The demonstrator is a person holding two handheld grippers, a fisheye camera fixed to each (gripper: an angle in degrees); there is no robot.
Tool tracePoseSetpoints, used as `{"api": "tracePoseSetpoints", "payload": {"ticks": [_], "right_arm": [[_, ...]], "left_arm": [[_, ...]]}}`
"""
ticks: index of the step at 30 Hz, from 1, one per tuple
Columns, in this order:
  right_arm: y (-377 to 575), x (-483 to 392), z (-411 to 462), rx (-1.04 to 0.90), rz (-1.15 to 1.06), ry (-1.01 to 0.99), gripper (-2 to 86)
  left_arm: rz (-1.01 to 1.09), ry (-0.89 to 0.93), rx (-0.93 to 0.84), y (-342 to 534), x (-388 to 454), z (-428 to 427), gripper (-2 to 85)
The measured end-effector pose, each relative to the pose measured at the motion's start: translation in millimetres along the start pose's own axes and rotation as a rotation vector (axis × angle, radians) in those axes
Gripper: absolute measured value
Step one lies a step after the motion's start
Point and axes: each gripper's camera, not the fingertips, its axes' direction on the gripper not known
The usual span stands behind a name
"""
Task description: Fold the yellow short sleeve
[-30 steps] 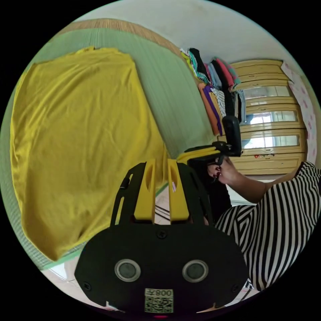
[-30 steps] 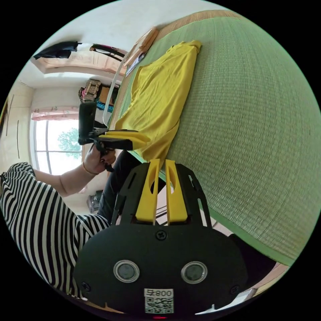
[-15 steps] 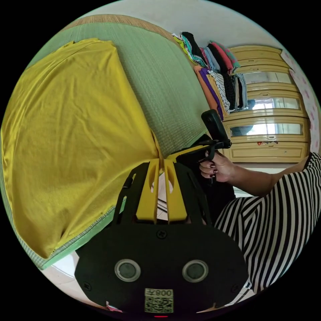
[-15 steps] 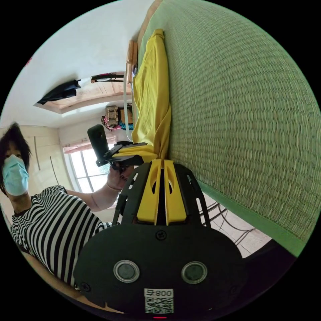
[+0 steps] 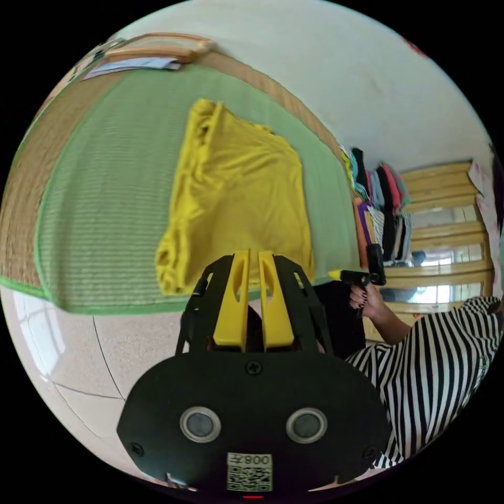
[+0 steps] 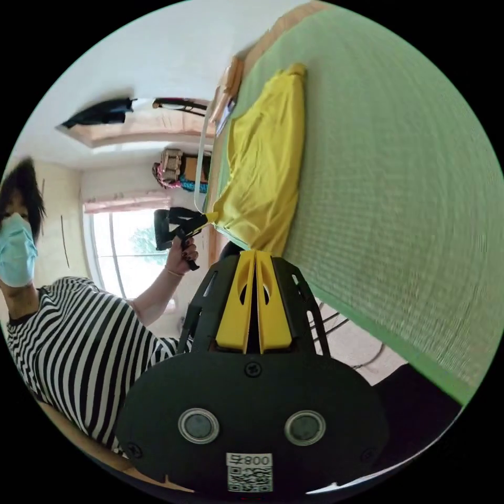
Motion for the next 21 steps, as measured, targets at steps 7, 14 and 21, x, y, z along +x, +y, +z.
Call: {"api": "tracePoseSetpoints", "payload": {"ticks": [7, 14, 21], "right_arm": [[-53.6, -85.3, 73.1, -0.188, -0.267, 0.409, 0.1], [-29.3, -76.0, 79.8, -0.195, -0.155, 0.408, 0.1], [-28.9, -84.6, 90.4, -0.214, -0.146, 0.377, 0.0]], "left_arm": [[-0.164, -0.141, 0.032, 19.6, -63.9, 10.4, 0.4], [-0.249, -0.040, 0.117, 39.8, -106.2, 23.1, 0.2], [-0.144, 0.075, 0.114, 51.5, -88.7, 49.5, 0.2]]}}
